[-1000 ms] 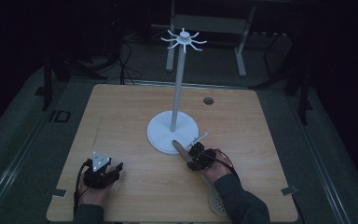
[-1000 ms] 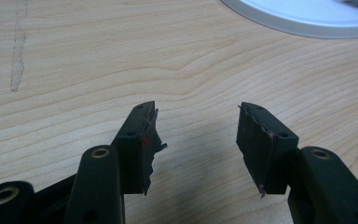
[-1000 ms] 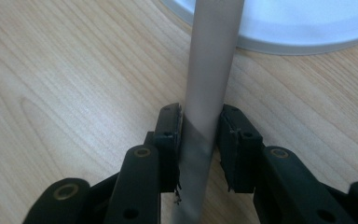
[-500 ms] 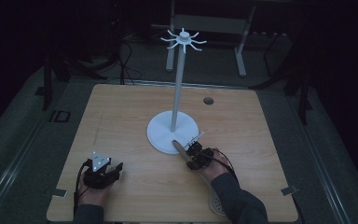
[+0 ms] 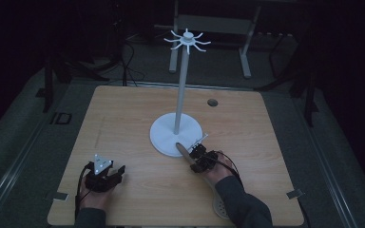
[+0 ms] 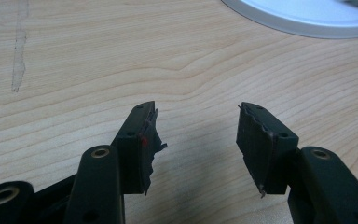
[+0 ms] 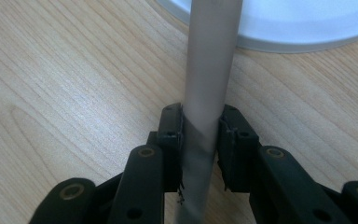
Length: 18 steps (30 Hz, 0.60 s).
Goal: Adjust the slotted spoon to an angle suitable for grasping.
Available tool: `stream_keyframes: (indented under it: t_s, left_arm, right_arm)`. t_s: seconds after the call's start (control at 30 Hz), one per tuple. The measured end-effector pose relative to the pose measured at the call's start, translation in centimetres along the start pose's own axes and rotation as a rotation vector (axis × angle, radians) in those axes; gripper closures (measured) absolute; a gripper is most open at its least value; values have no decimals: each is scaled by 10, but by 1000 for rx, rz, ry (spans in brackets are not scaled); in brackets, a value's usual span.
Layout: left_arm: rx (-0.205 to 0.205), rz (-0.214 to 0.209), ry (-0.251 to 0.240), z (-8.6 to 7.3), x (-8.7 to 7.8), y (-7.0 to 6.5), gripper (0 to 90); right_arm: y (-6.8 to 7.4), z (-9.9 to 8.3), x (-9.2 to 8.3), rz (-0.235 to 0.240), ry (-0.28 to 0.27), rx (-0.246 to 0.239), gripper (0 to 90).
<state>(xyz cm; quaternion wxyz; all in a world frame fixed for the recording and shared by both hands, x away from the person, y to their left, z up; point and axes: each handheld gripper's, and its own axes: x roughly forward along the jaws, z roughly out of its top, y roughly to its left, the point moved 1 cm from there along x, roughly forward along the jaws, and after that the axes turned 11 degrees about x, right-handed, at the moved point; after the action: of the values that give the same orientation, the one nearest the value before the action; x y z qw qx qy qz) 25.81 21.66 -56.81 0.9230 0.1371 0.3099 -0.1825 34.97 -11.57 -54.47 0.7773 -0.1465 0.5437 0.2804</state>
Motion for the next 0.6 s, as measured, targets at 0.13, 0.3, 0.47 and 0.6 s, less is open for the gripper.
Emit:
stream_keyframes:
  t_s: [0.13, 0.3, 0.47, 0.6]
  left_arm:
    - [2, -1, 2, 0, 0, -1, 478]
    - [0, -1, 2, 0, 0, 0, 478]
    - [4, -2, 4, 0, 1, -1, 478]
    - [1, -1, 1, 0, 0, -1, 478]
  right_arm:
    - [0, -1, -1, 2, -9, 4, 726]
    - [-2, -2, -4, 9, -26, 16, 726]
    - [-2, -4, -6, 15, -45, 18, 727]
    - [-2, -6, -9, 18, -63, 19, 728]
